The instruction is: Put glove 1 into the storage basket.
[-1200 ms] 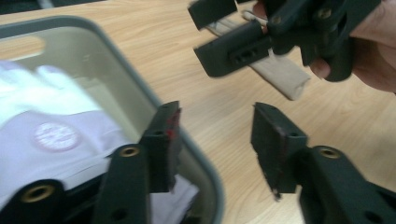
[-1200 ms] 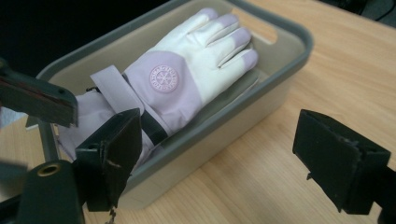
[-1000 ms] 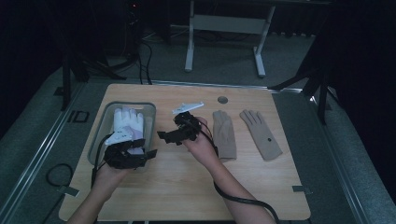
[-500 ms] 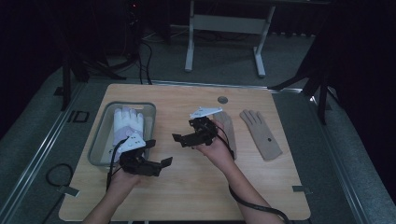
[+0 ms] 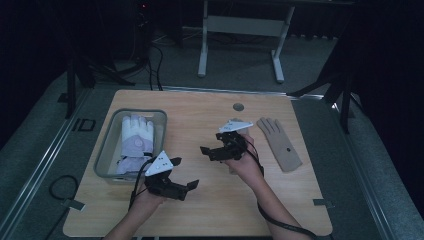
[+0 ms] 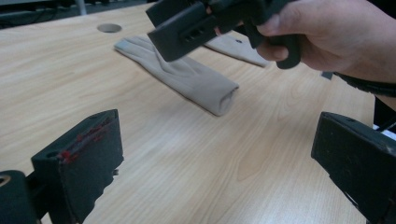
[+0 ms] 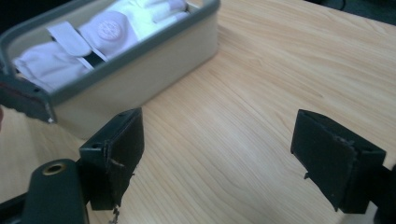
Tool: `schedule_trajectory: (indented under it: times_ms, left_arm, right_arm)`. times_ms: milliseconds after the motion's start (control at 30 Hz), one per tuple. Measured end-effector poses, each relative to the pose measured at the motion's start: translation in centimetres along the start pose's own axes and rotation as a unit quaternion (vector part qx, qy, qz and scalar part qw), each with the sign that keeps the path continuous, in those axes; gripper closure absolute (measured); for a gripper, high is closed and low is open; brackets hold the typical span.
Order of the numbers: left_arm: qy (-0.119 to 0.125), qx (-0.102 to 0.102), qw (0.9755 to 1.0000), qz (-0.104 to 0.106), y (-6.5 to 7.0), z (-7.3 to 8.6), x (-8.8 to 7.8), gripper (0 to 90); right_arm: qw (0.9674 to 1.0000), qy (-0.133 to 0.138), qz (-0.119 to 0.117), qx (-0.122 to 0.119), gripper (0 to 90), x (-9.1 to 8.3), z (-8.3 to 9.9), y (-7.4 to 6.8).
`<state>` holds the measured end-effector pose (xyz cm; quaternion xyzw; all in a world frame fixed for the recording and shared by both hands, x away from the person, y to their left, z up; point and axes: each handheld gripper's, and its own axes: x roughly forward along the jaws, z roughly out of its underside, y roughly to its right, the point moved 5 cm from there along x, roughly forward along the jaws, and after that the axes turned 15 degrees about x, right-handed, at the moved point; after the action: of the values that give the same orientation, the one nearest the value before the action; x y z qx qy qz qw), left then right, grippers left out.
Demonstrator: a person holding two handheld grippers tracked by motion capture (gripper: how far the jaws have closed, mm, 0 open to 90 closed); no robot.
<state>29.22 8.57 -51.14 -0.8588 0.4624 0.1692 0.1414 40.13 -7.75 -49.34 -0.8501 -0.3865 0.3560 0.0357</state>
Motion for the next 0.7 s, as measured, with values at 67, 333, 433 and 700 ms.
schedule_trajectory:
  times_ms: [67,333,433,700]
  left_arm:
    - [0.0,-0.002,1.0,0.006,0.3,0.4,0.5,3.1]
    - [0.002,0.013,0.9999,-0.003,1.0,2.5,2.1,3.0]
    - [0.002,0.016,0.9999,-0.004,1.2,3.2,2.4,3.0]
    - [-0.002,0.035,0.9993,-0.01,1.7,4.1,2.9,3.0]
  right_arm:
    - [1.0,0.001,0.0,0.001,19.1,-0.2,0.4,0.5]
    - [0.9998,0.0,0.018,0.008,21.0,-1.1,2.2,2.5]
    - [0.9997,0.0,0.025,0.003,21.6,-1.6,3.0,3.2]
    - [0.9996,0.006,0.026,0.011,21.9,-2.4,4.6,4.3]
